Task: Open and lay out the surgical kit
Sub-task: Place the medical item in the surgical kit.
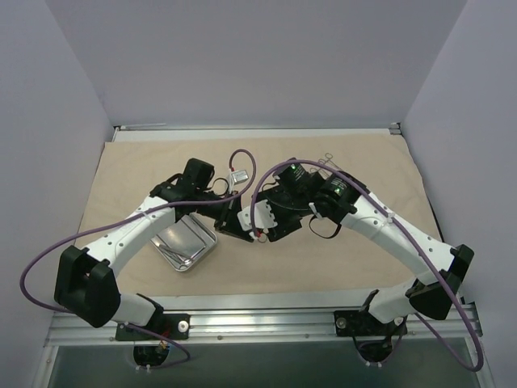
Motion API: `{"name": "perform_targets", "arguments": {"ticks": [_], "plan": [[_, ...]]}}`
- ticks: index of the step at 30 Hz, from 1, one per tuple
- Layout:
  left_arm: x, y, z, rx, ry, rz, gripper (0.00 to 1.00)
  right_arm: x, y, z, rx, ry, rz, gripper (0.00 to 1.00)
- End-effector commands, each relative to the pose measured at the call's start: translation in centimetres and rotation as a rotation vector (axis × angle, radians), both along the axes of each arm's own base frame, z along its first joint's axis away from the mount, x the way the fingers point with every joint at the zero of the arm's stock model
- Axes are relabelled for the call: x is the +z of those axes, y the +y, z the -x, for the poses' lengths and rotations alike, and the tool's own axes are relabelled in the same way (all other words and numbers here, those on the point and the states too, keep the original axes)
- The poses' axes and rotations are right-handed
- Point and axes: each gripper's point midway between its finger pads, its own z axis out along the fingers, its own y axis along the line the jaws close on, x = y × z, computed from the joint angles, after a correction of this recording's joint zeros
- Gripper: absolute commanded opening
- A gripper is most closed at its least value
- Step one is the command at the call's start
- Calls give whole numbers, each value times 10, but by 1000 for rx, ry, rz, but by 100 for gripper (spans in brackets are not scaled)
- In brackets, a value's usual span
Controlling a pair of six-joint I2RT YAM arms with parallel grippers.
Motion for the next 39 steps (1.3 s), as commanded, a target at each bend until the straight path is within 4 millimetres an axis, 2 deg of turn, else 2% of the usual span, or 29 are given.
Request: {"name": "perform_targets", "arguments": {"ticks": [1,16,19,22,23,25,26,27,29,30,33,34,36,37,38,39], "plan": [[21,-5,8,-49,-29,60,2,-10,-3,11,53,13,67,56],[17,-14,20,-111,9,60,2,-46,-10,4,97,-47,173,45],[19,-16,20,-117,9,68,2,-48,-9,-1,90,-63,175,35],[17,-17,20,-122,24,69,5,-46,-6,-7,67,-85,165,7],[15,-18,19,-121,32,64,14,-48,-7,-8,55,-79,162,0],[14,-17,14,-104,32,53,29,-47,-9,-11,33,-80,150,0],[12,-16,10,-91,24,45,33,-50,-10,-11,33,-69,151,0],[10,-14,5,-72,20,37,46,-53,-19,-15,9,-57,149,0],[5,-3,-15,9,8,19,60,-58,-24,-19,-8,-42,136,0],[4,2,-22,38,13,19,65,-65,-34,-22,-41,-19,140,0],[-2,27,-52,158,11,14,71,-70,-40,-32,-115,28,62,0],[-5,35,-59,197,9,1,94,-77,-50,-43,-187,51,37,0],[-15,64,-85,328,-23,-76,94,-90,-60,-55,-264,94,12,0],[-17,74,-89,365,-13,-103,94,-98,-76,-74,-385,120,-30,0],[-17,87,-98,419,-19,-115,94,-102,-82,-84,-451,137,-56,0],[-16,92,-102,441,-25,-121,94,-110,-85,-101,-526,149,-90,0]]}}
